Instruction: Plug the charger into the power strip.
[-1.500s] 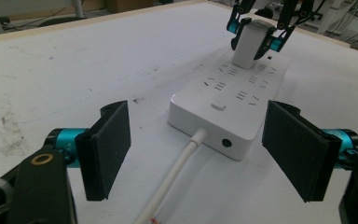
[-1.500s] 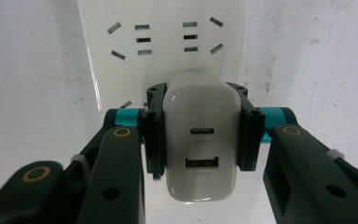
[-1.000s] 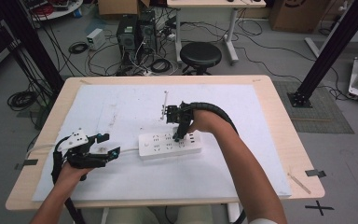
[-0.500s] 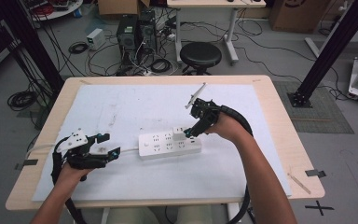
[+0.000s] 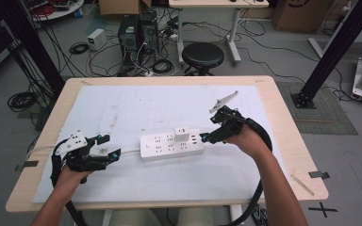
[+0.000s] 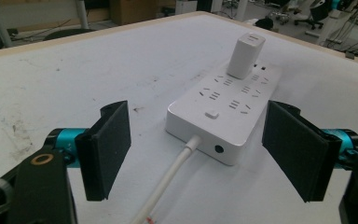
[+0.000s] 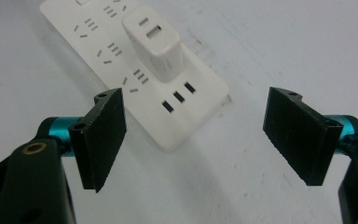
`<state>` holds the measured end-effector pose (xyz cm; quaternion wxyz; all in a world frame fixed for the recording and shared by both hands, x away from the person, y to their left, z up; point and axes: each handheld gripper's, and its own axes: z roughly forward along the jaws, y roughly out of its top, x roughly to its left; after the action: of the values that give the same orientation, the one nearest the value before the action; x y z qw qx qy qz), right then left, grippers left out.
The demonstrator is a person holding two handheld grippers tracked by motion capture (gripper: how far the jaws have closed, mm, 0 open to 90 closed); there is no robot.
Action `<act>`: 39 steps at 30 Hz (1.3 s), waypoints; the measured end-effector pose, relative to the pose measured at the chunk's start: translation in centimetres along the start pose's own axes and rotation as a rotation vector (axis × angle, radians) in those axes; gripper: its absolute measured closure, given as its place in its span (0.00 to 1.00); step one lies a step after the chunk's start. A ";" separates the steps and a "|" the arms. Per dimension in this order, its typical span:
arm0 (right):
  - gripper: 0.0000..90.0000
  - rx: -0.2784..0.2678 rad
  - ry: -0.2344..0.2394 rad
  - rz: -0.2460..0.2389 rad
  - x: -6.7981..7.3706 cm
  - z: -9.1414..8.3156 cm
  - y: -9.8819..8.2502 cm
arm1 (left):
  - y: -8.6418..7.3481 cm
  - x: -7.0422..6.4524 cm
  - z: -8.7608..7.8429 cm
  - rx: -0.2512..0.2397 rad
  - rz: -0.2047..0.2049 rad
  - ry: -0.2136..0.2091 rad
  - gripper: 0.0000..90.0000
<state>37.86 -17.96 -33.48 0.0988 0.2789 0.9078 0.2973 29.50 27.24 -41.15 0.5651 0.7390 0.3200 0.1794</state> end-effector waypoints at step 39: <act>0.20 -0.166 -0.148 0.220 2.0 -2.6 -9.3 | 0.4 0.1 -0.6 0.016 0.011 0.026 0.26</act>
<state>31.12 -24.27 -36.93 0.1546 0.3888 0.8343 0.3589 29.31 27.67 -40.58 0.5540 0.7429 0.3244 0.1895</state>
